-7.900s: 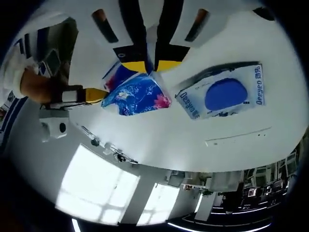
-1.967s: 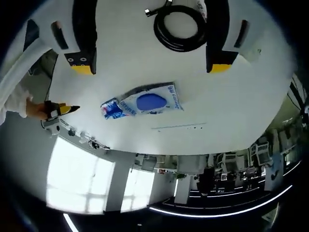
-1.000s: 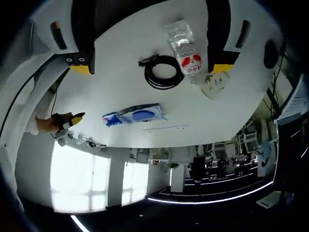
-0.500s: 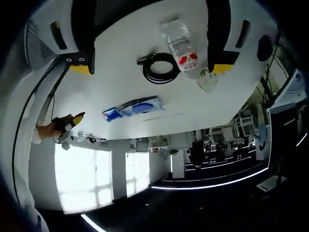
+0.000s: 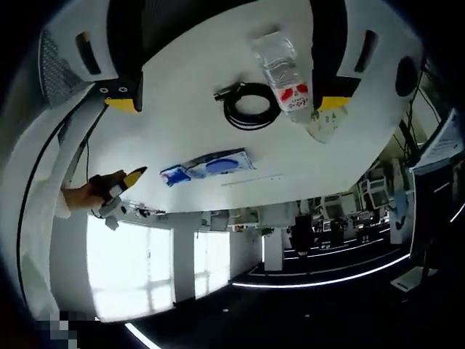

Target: Arrange the tabletop items into an orderly group along one side of the table until the central work area is clear of visible clutter.

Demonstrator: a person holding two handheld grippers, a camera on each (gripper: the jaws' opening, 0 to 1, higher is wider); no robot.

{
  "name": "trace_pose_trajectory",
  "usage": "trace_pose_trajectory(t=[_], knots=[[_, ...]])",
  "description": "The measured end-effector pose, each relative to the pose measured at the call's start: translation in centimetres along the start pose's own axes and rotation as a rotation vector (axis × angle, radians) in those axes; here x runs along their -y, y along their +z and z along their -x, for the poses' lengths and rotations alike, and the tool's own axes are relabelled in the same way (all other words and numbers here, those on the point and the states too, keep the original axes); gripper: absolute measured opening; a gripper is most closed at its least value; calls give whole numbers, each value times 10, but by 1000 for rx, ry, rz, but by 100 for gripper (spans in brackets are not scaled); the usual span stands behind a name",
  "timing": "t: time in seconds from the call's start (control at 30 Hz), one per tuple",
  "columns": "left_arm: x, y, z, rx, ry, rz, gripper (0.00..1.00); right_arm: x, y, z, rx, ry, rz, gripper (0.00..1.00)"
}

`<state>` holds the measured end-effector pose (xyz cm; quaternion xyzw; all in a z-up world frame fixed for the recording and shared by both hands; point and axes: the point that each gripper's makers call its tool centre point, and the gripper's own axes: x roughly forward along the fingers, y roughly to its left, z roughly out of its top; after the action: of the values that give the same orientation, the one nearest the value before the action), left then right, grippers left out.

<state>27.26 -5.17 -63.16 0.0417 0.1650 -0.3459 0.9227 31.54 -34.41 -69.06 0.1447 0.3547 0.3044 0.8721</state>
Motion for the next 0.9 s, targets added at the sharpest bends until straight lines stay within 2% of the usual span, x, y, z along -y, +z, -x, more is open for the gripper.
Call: trace_pose_trajectory(t=[0.13,0.27,0.33,0.53,0.67,0.8,0.9], knots=[[5,-6,-2,-25,-20,-3,100,-11,10,-17,-31,40,99,72],[10,-10,-3,-45,-39,-11,100,-32,20,-33,-33,96,144,71],[12,-10,-4,-39,-53,6,100,-44,19,-41,-57,130,183,71],[15,-15,-4,-62,-67,-16,100,-81,12,-75,-167,219,356,70],[13,-16,-4,-62,-58,-8,100,-110,10,-99,-209,280,512,67],[12,-18,-5,-73,-57,2,100,-132,12,-116,-217,330,519,66],[11,-22,-5,-91,-59,24,100,-139,10,-124,-240,350,578,66]])
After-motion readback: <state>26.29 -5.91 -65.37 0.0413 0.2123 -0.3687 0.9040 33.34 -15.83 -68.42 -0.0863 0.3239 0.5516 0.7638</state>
